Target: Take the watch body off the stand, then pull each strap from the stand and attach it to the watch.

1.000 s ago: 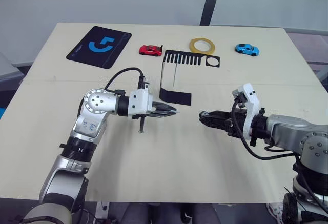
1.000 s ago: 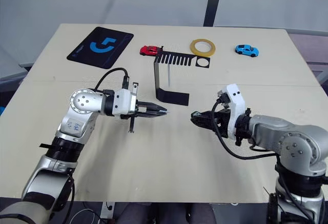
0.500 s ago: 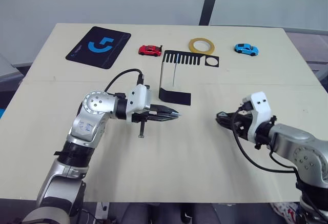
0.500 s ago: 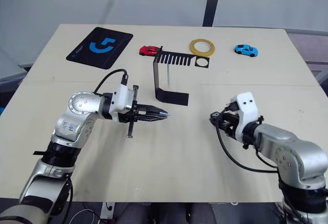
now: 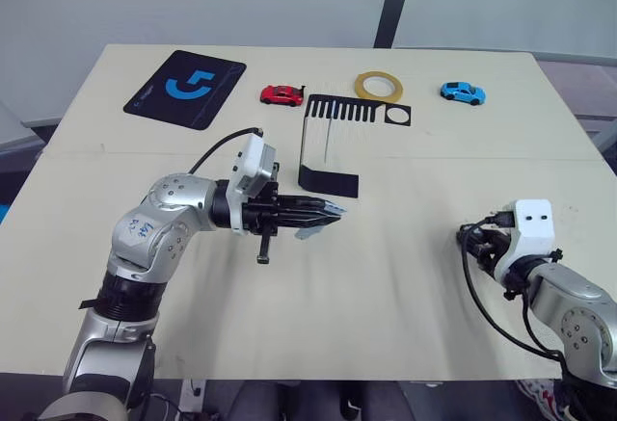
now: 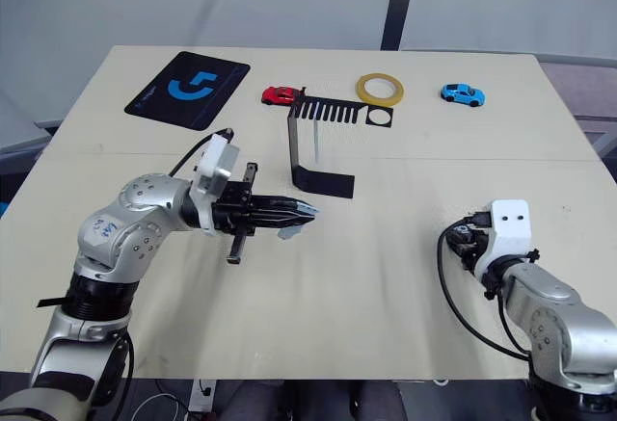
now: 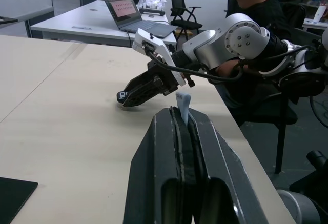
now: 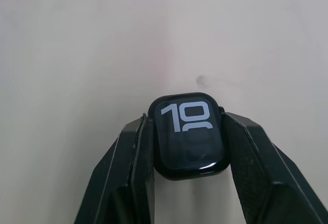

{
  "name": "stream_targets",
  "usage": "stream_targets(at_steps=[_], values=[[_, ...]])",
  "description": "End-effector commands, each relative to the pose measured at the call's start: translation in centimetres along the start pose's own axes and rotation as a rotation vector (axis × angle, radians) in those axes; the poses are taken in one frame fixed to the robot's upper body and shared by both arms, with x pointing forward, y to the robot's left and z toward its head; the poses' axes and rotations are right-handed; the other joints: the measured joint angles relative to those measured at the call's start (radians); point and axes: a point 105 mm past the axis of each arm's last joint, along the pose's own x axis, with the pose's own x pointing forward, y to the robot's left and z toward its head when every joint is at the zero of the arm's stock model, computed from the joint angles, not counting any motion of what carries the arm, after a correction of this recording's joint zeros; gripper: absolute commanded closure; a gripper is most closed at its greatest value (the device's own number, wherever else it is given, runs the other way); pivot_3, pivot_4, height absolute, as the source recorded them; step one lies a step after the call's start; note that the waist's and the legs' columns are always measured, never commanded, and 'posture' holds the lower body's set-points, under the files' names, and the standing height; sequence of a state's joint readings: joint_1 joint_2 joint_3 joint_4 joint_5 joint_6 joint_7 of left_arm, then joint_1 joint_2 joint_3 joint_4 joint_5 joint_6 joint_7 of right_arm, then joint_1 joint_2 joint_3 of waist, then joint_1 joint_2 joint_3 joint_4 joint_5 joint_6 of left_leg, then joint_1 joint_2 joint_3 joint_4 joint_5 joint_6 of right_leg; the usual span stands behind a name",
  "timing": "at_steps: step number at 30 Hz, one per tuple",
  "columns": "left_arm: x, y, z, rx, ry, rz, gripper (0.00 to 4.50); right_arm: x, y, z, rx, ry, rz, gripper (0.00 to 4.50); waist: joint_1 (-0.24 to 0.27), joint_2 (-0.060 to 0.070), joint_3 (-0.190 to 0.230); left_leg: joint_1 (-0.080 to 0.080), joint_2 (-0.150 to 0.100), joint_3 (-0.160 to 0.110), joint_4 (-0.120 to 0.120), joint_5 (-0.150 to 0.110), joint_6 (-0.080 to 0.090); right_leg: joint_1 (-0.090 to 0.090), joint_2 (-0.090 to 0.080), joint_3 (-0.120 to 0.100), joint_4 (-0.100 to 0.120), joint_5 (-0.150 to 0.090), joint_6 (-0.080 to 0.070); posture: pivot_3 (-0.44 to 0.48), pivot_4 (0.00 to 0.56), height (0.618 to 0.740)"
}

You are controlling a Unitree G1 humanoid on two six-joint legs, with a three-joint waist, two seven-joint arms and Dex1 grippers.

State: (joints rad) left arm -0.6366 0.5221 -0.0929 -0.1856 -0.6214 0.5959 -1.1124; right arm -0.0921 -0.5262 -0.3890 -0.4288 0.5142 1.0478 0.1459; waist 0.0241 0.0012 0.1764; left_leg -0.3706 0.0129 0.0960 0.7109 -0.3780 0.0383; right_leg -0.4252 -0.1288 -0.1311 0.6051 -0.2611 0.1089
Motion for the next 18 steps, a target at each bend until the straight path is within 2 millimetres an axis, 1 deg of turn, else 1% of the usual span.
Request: stream_targets(at_steps=[1,3,5,6,8,9,13,18], values=[[0.0,-0.2,1.1,0.027,-0.030,-0.003,4.50,-0.3,-0.9,0.0,-0.001,-0.020,-0.030,2.89,0.000,0.000,0.000,0.000,0.000,0.000,0.000,0.000,0.000,0.000,0.000,0.000,0.000,0.000,0.000,0.000,0.150,0.732],[0.1,-0.2,1.0,0.031,-0.027,-0.003,4.50,-0.3,-0.9,-0.3,-0.003,-0.009,-0.028,2.89,-0.001,0.000,0.000,0.000,0.000,0.000,0.000,0.000,0.000,0.000,0.000,0.000,0.000,0.000,0.000,0.000,0.150,0.732],[0.1,-0.1,0.9,0.031,-0.026,-0.002,4.50,-0.4,-1.0,-0.7,-0.016,0.005,-0.018,1.86,-0.001,0.000,0.000,0.000,0.000,0.000,0.000,0.000,0.000,0.000,0.000,0.000,0.000,0.000,0.000,0.000,0.150,0.732],[0.1,-0.1,0.9,0.030,-0.026,-0.001,4.50,-0.5,-1.1,-0.8,-0.027,0.008,-0.018,1.54,0.000,0.000,0.000,0.000,0.000,0.000,0.000,0.000,0.000,0.000,0.000,0.000,0.000,0.000,0.000,0.000,0.150,0.732],[0.1,0.0,0.9,0.029,-0.026,0.001,4.50,-1.0,-1.2,-0.8,-0.049,0.011,-0.017,0.51,0.000,0.000,0.000,0.000,0.000,0.000,0.000,0.000,0.000,0.000,0.000,0.000,0.000,0.000,0.000,0.000,0.150,0.732],[0.0,0.0,0.9,0.029,-0.027,0.004,4.50,-1.4,-1.2,-0.7,-0.058,0.009,-0.014,0.07,0.000,0.000,0.000,0.000,0.000,0.000,0.000,0.000,0.000,0.000,0.000,0.000,0.000,0.000,0.000,0.000,0.150,0.732],[-0.1,0.1,0.9,0.030,-0.030,0.012,4.50,-2.6,-0.8,-0.5,-0.109,0.010,0.002,0.07,0.000,0.000,0.000,0.000,0.000,0.000,0.000,0.000,0.000,0.000,0.000,0.000,0.000,0.000,0.000,0.000,0.150,0.732],[0.4,0.2,0.9,0.033,-0.035,0.016,4.50,-2.7,-0.9,-0.6,-0.045,-0.015,-0.037,0.07,0.001,0.000,0.000,0.000,0.000,0.000,0.000,0.000,0.000,0.000,0.000,0.001,0.000,0.000,0.000,0.000,0.150,0.732]])
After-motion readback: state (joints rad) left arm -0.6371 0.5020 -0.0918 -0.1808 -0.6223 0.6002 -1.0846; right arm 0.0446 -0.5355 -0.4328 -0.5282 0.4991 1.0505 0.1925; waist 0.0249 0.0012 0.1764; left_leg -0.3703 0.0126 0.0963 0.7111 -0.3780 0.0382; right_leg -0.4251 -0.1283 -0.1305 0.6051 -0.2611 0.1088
